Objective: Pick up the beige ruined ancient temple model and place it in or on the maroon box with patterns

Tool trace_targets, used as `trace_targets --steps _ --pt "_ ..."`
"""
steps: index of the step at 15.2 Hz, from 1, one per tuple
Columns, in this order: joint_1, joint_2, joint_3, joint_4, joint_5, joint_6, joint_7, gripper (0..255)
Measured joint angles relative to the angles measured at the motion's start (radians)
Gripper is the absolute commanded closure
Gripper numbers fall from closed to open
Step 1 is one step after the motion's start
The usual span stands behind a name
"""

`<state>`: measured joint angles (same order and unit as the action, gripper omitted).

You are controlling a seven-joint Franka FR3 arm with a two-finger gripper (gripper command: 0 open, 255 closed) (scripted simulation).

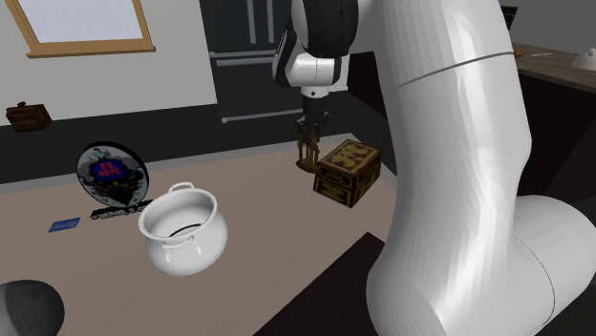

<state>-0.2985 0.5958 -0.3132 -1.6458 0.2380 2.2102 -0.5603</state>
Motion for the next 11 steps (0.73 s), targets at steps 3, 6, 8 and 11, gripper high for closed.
trace_targets --steps 3,6,8,11 --pt "0.005 -0.021 -0.005 0.009 -0.008 -0.029 0.008 255" --pt "0.007 -0.041 -0.01 0.017 -0.016 -0.057 0.011 255" --pt "0.008 -0.055 -0.014 0.027 -0.022 -0.08 0.015 255" --pt "0.013 -0.078 -0.018 0.033 -0.03 -0.108 0.022 255"
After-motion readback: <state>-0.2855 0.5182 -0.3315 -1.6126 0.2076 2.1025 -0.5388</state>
